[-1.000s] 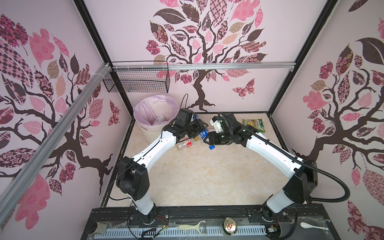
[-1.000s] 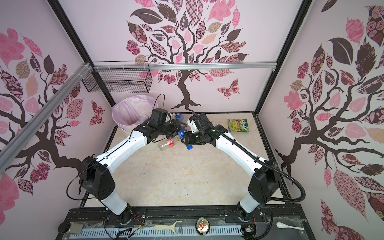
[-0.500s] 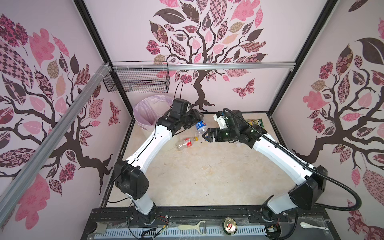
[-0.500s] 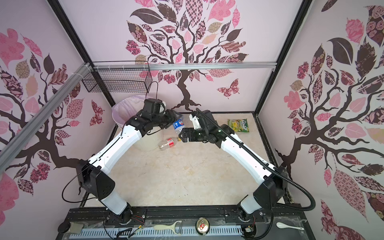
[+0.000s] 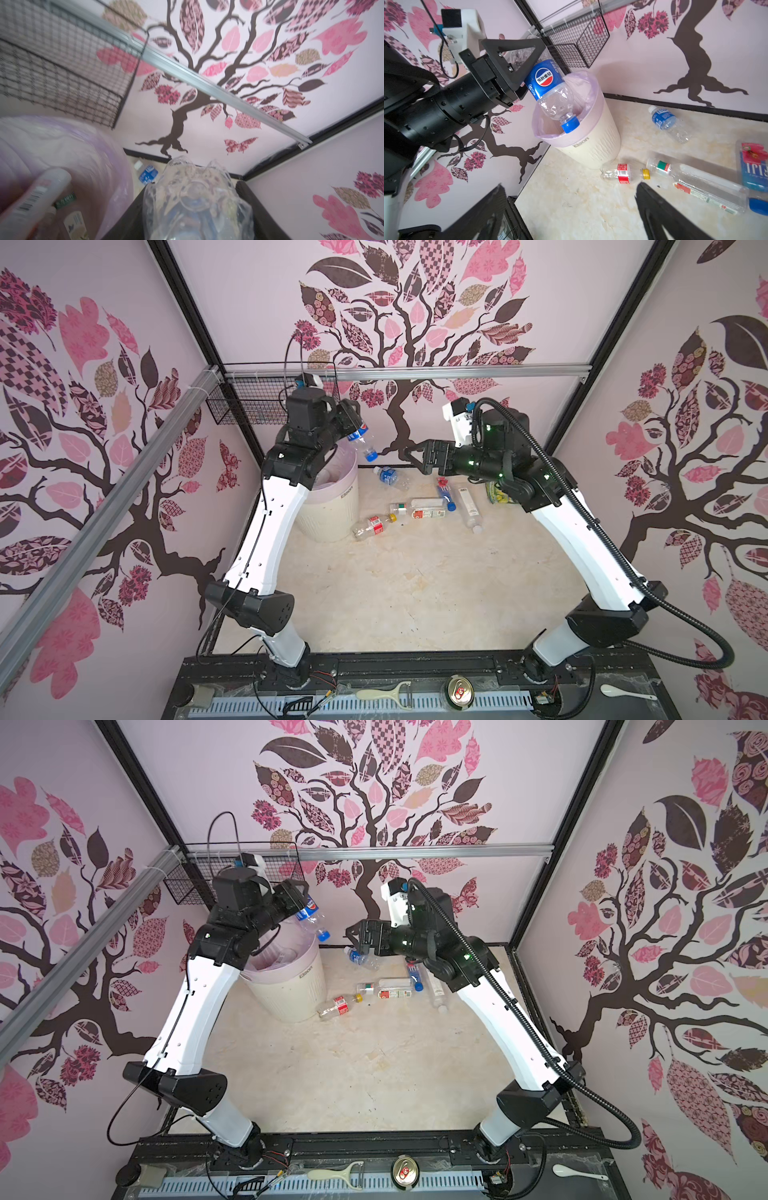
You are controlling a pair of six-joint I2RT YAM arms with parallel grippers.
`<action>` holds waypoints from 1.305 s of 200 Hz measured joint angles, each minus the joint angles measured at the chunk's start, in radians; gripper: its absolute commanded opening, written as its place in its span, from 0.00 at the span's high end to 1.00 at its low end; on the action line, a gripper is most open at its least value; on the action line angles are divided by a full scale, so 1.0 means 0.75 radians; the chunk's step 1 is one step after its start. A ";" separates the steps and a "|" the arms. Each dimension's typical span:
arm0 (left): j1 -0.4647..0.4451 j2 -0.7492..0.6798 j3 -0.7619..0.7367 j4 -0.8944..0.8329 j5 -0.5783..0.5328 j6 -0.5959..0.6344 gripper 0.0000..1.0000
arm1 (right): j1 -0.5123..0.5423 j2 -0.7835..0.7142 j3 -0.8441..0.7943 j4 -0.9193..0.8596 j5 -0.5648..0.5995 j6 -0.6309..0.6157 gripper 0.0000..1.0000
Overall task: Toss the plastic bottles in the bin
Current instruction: 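Carry the Pepsi bottle over the bin with the left gripper while the right releases, then open the left gripper to drop the Pepsi bottle into the bin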
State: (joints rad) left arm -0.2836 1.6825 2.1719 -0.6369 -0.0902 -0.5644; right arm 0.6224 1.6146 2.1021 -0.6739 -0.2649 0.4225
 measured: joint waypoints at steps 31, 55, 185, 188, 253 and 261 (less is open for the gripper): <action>0.086 0.004 0.129 0.040 -0.127 0.142 0.49 | 0.025 0.155 0.261 -0.069 -0.019 0.001 0.00; 0.146 0.007 0.226 0.111 -0.208 0.260 0.49 | 0.051 0.204 0.327 -0.117 -0.029 0.001 0.00; 0.246 -0.003 -0.247 0.172 -0.230 0.252 0.02 | 0.065 0.189 0.149 -0.135 -0.057 0.017 0.00; 0.245 -0.002 -0.247 0.169 -0.228 0.249 0.02 | 0.065 0.187 0.135 -0.134 -0.057 0.022 0.00; 0.126 -0.069 -0.133 0.158 -0.220 0.194 0.02 | 0.065 0.157 -0.051 -0.104 -0.051 0.051 0.00; 0.086 -0.074 -0.133 0.158 -0.217 0.194 0.02 | 0.065 0.144 -0.067 -0.100 -0.046 0.051 0.00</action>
State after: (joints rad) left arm -0.2192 1.6268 2.0720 -0.5182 -0.2527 -0.4191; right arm 0.6712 1.7229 2.0521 -0.7490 -0.2996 0.4610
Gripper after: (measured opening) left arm 0.983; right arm 0.997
